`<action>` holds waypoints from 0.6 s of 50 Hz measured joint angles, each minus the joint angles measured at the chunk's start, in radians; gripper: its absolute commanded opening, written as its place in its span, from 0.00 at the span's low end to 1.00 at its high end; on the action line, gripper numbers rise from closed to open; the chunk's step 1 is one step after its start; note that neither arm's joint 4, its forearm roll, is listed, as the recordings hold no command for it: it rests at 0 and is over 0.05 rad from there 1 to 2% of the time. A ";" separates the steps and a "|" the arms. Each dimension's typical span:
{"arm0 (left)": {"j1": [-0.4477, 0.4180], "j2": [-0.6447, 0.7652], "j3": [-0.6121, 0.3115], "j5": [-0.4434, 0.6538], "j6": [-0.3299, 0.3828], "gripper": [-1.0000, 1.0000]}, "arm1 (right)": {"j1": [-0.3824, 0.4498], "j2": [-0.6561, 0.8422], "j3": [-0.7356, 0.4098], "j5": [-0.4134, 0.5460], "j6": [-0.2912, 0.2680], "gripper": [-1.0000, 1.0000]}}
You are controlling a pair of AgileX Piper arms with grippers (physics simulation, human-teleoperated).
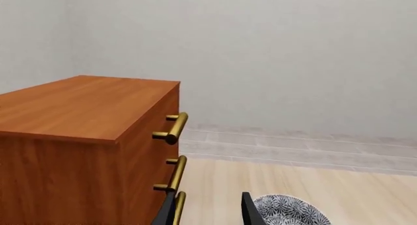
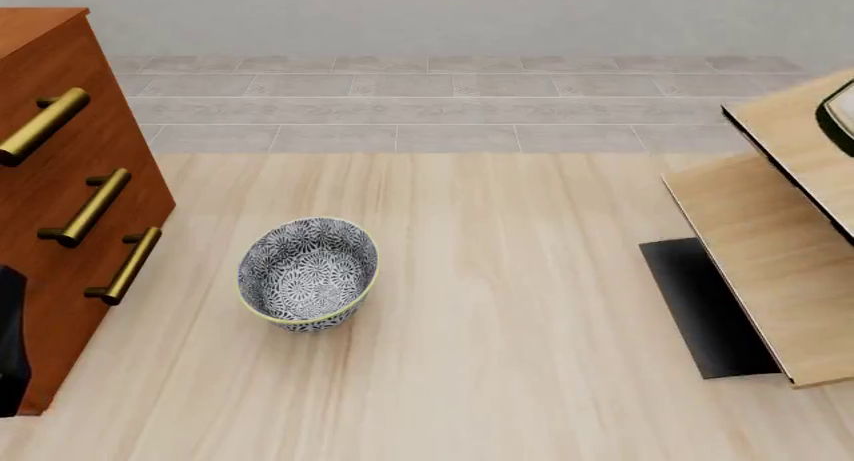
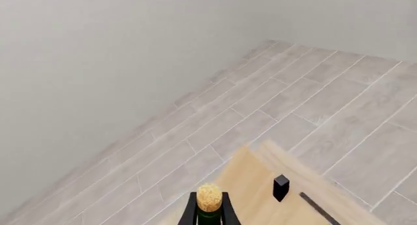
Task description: Put the wine bottle on the wine rack.
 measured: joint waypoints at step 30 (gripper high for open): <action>0.011 0.000 0.004 -0.006 -0.003 1.00 | -0.150 0.125 -0.007 -0.026 0.109 0.00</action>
